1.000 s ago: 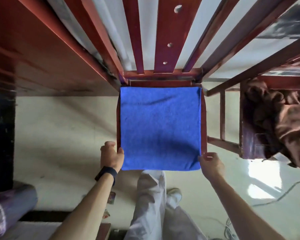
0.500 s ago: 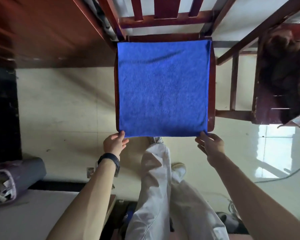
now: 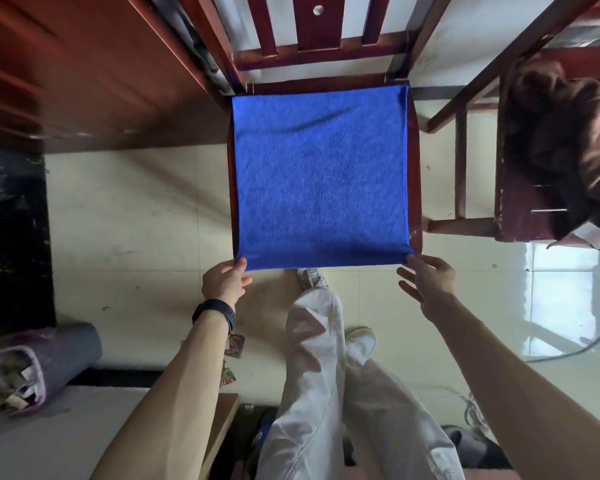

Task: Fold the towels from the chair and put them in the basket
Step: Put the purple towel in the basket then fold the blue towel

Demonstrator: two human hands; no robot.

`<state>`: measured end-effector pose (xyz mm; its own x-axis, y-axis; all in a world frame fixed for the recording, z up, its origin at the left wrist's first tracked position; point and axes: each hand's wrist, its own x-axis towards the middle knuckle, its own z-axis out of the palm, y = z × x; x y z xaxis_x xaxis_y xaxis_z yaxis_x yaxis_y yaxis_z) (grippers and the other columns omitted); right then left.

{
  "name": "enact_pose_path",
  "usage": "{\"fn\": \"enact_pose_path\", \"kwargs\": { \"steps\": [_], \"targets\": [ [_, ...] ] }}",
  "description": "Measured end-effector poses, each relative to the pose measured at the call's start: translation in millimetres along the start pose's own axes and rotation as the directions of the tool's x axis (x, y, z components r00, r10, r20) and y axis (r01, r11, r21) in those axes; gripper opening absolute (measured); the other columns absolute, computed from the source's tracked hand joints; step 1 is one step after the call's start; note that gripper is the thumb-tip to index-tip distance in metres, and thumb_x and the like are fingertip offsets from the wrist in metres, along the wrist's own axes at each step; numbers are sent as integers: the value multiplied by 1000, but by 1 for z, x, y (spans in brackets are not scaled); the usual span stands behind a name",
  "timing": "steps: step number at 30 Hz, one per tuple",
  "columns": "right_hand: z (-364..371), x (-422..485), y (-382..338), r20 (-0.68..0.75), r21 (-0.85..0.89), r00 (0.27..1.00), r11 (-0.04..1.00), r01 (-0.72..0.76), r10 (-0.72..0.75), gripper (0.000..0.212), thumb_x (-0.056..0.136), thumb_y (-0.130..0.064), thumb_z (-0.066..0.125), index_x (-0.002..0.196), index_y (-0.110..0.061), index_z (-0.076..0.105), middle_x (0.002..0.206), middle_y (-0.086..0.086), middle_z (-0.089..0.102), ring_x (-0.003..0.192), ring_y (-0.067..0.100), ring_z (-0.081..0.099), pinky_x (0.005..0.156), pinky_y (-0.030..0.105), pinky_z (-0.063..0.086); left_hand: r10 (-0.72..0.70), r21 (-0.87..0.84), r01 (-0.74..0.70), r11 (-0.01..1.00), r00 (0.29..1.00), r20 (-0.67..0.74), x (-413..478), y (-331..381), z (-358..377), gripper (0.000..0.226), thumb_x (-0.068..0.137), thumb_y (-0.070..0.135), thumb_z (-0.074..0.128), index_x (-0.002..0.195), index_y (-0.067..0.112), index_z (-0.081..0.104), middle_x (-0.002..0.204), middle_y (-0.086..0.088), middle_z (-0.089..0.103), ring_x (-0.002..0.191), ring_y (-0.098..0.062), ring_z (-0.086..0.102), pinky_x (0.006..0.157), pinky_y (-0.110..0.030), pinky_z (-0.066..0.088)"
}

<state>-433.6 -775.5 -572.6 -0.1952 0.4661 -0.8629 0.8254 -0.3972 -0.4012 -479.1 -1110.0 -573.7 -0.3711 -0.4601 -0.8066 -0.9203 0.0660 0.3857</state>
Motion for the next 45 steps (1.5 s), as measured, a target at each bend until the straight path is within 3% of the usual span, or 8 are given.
{"fn": "enact_pose_path", "kwargs": {
  "steps": [6, 16, 21, 23, 26, 35, 41, 45],
  "targets": [
    [-5, -12, -11, -68, -256, 995, 965, 50, -69, 41, 90, -18, 70, 126, -4, 56, 84, 11, 72, 76, 21, 71, 72, 36, 60, -82, 53, 75, 996, 983, 165, -15, 21, -18, 21, 87, 32, 73, 102, 17, 69, 95, -3, 73, 82, -18, 65, 83, -33, 51],
    [-15, -72, -80, 86, 178, 941, 934, 309, -327, 6, 98, -13, 60, 93, -15, 64, 90, 4, 68, 79, 14, 71, 72, 27, 61, 224, -454, -102, 885, 949, 224, -39, 100, -42, 11, 90, 26, 69, 81, 26, 75, 71, 10, 64, 63, -6, 55, 66, -17, 48],
    [2, -25, -33, -16, -276, 965, 929, 248, -263, 13, 91, -20, 64, 103, -17, 65, 91, 10, 73, 75, 26, 68, 75, 43, 58, 107, -76, -103, 992, 993, 56, -3, 48, -13, 21, 91, 20, 70, 106, 5, 68, 74, -3, 67, 43, -2, 55, 50, -18, 49],
    [5, -1, -12, -57, -425, 974, 888, 177, -221, 23, 83, -29, 67, 105, -19, 68, 83, 3, 75, 78, 29, 70, 77, 45, 59, 54, 45, -55, 997, 998, 26, 14, 23, -8, 20, 86, 27, 74, 99, 11, 70, 80, -7, 70, 50, -7, 63, 62, -27, 57],
    [10, 14, -1, -117, -542, 962, 828, 147, -247, 20, 83, -31, 67, 100, -21, 70, 87, 4, 76, 91, 31, 69, 85, 42, 56, 70, 184, -63, 981, 997, -31, 37, 0, -3, 24, 70, 47, 73, 78, 26, 67, 80, 0, 75, 77, -25, 72, 81, -44, 60],
    [19, 16, -3, -101, -703, 957, 700, 125, -273, 22, 93, -24, 59, 108, -9, 65, 108, 15, 68, 106, 36, 58, 81, 32, 39, 197, 565, -115, 817, 977, -85, 28, 14, 16, 38, 89, 46, 62, 81, 10, 69, 84, -13, 72, 86, -35, 66, 72, -33, 50],
    [30, 8, -5, -97, -760, 969, 646, 76, -227, 34, 99, -19, 43, 123, 4, 49, 130, 25, 52, 121, 42, 49, 97, 43, 37, 117, 650, -38, 759, 990, -79, 23, 25, 25, 43, 98, 39, 44, 107, 0, 59, 112, -22, 63, 100, -41, 60, 82, -42, 49],
    [25, 4, -3, -59, -717, 986, 694, 69, -159, 31, 97, -21, 42, 119, 1, 45, 113, 22, 57, 97, 38, 55, 80, 43, 44, 85, 468, -64, 881, 996, -23, 15, 27, 23, 30, 102, 29, 41, 111, 1, 49, 111, -17, 65, 89, -32, 70, 83, -40, 55]
  ]
}}
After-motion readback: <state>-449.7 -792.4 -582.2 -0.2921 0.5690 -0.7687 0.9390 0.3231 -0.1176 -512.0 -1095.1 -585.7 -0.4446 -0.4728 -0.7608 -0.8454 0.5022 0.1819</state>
